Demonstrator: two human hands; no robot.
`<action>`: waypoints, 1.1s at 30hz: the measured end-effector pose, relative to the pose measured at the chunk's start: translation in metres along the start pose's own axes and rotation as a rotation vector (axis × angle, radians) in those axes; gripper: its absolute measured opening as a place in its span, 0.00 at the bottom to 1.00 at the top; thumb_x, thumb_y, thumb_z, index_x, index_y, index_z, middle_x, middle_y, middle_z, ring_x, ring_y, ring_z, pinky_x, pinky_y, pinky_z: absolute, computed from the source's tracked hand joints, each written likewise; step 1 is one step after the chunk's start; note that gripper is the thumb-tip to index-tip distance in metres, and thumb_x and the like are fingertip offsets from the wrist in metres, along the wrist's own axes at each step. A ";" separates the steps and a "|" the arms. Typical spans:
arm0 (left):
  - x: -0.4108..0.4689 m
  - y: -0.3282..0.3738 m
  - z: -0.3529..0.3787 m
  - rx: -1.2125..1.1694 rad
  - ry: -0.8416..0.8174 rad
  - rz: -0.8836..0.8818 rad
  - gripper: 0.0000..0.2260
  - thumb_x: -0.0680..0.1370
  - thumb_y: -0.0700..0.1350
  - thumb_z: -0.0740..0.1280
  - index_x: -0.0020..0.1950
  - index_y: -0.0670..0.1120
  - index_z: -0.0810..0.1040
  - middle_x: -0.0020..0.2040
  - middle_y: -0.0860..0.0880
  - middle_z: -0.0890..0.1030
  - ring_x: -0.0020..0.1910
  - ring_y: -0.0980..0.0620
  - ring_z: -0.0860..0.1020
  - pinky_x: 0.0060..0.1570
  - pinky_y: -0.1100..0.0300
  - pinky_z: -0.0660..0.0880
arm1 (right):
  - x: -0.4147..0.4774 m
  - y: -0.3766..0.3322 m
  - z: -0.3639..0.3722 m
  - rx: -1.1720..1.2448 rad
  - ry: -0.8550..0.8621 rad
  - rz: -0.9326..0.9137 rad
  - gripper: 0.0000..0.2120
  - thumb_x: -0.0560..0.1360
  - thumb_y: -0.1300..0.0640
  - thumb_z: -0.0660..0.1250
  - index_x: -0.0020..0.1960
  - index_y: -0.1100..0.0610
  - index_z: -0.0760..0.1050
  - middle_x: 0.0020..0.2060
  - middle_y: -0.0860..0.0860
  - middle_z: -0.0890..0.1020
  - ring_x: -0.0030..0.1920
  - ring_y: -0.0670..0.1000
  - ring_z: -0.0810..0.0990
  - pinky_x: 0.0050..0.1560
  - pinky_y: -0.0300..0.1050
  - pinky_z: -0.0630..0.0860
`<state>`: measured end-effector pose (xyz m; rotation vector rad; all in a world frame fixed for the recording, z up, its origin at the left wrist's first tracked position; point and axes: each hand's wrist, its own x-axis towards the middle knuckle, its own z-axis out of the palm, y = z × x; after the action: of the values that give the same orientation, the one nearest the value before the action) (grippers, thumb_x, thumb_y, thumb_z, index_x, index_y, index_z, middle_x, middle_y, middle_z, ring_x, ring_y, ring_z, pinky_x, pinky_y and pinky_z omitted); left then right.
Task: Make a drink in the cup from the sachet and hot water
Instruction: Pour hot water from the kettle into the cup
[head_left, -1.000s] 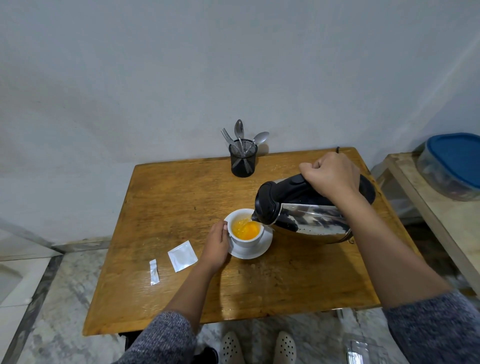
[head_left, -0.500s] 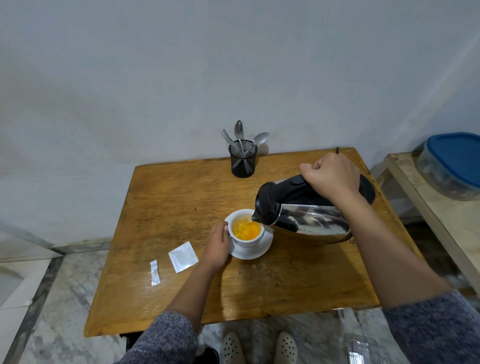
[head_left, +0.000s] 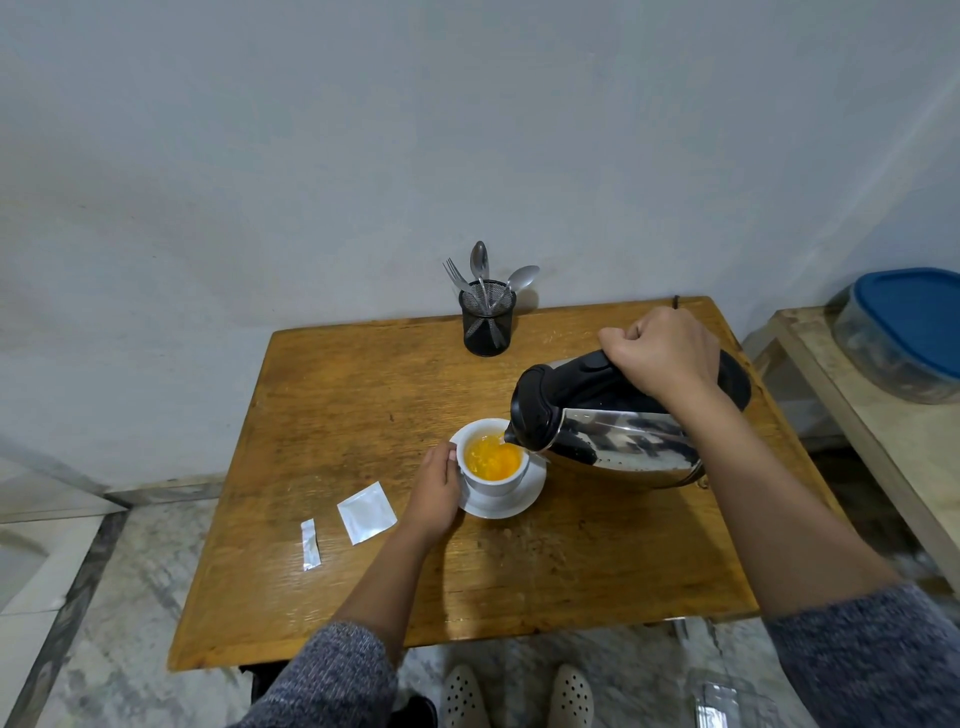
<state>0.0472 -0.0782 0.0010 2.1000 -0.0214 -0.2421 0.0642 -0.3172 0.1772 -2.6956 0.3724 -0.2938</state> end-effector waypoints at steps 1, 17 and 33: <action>0.000 0.000 0.000 -0.001 0.001 0.003 0.12 0.81 0.45 0.51 0.58 0.47 0.72 0.56 0.45 0.74 0.54 0.52 0.71 0.53 0.59 0.66 | 0.000 0.000 0.000 -0.001 -0.001 0.001 0.21 0.71 0.52 0.61 0.20 0.53 0.62 0.18 0.47 0.61 0.21 0.49 0.60 0.28 0.39 0.61; 0.001 -0.001 0.000 0.011 0.000 -0.005 0.13 0.81 0.46 0.51 0.59 0.46 0.71 0.58 0.44 0.75 0.54 0.53 0.70 0.53 0.60 0.65 | 0.000 -0.001 -0.001 -0.012 -0.016 0.005 0.21 0.71 0.52 0.61 0.21 0.53 0.61 0.18 0.47 0.61 0.22 0.50 0.61 0.28 0.39 0.60; 0.000 -0.001 0.000 0.013 0.000 -0.011 0.13 0.81 0.46 0.51 0.60 0.46 0.71 0.59 0.43 0.75 0.55 0.52 0.71 0.54 0.59 0.66 | 0.002 0.000 0.000 -0.010 -0.016 0.000 0.21 0.71 0.52 0.61 0.21 0.53 0.62 0.18 0.47 0.61 0.21 0.49 0.61 0.27 0.39 0.60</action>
<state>0.0475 -0.0780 -0.0001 2.1138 -0.0117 -0.2484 0.0665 -0.3180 0.1774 -2.7059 0.3698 -0.2704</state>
